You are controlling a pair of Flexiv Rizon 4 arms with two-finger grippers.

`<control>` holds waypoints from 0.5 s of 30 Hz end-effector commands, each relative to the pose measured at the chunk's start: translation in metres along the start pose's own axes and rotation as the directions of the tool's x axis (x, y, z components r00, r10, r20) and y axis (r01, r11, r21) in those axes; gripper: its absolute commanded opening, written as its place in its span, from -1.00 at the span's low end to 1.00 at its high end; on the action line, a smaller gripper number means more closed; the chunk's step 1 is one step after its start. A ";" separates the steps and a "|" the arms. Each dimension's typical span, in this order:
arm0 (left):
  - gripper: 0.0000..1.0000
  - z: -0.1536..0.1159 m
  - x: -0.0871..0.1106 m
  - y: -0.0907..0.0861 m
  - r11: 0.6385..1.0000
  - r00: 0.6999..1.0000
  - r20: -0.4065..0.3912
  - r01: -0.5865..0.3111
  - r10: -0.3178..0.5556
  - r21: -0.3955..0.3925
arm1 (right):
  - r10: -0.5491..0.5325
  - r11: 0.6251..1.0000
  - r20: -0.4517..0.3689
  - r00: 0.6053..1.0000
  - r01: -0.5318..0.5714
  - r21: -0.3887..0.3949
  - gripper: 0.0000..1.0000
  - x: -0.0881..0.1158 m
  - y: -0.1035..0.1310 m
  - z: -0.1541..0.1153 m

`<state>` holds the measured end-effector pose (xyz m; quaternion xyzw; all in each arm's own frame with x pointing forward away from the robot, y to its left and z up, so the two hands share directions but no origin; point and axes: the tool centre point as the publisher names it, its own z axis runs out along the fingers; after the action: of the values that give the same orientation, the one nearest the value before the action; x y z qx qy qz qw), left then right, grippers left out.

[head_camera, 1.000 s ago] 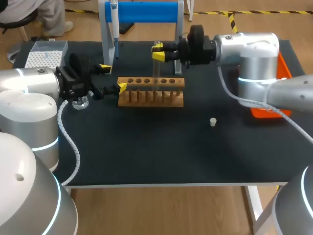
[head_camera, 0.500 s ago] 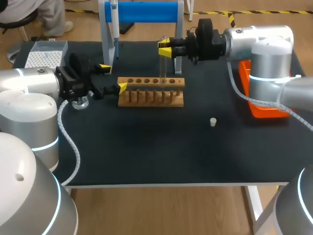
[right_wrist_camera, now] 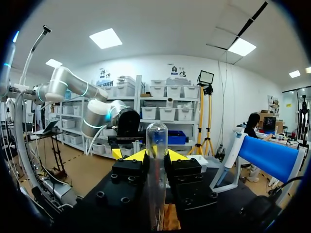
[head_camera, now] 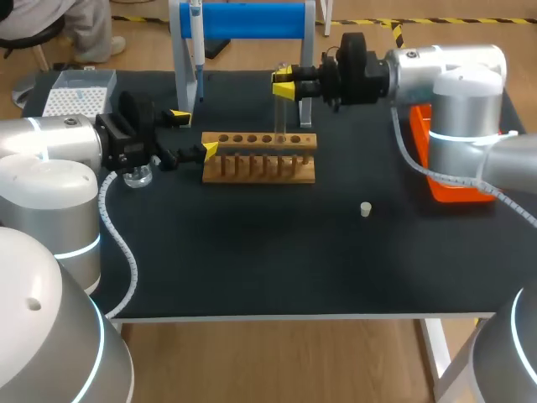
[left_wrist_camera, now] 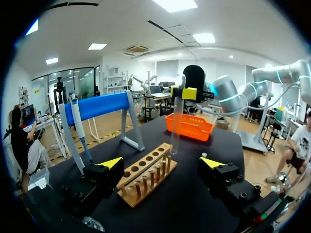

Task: Invert the test tube, pick up the pipette, mount the tip to pipette, aspirate from beaker and dispense into the tube, eject the tip, return the pipette, and cap with the stopper.

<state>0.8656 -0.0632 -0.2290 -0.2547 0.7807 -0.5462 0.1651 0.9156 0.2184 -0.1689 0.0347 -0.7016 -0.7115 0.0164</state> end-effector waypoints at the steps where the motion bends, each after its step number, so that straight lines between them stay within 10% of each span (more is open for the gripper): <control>1: 1.00 0.000 0.000 0.001 1.000 1.000 0.001 0.000 0.000 0.001 | 0.050 0.999 0.005 0.999 -0.050 0.007 -1.00 0.001 0.000 -0.002; 8: 1.00 0.000 0.000 0.001 1.000 1.000 0.001 0.000 0.000 0.001 | 0.383 0.924 0.018 0.924 -0.383 0.009 -1.00 0.002 0.000 -0.011; 15: 1.00 0.000 0.000 0.001 1.000 1.000 0.001 0.000 0.000 0.001 | 0.658 0.752 0.048 0.752 -0.659 0.010 -1.00 -0.005 -0.003 -0.016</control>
<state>0.8656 -0.0632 -0.2290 -0.2547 0.7807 -0.5462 0.1651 0.9209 0.2036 -0.1719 -0.1344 -0.6941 -0.6878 0.1647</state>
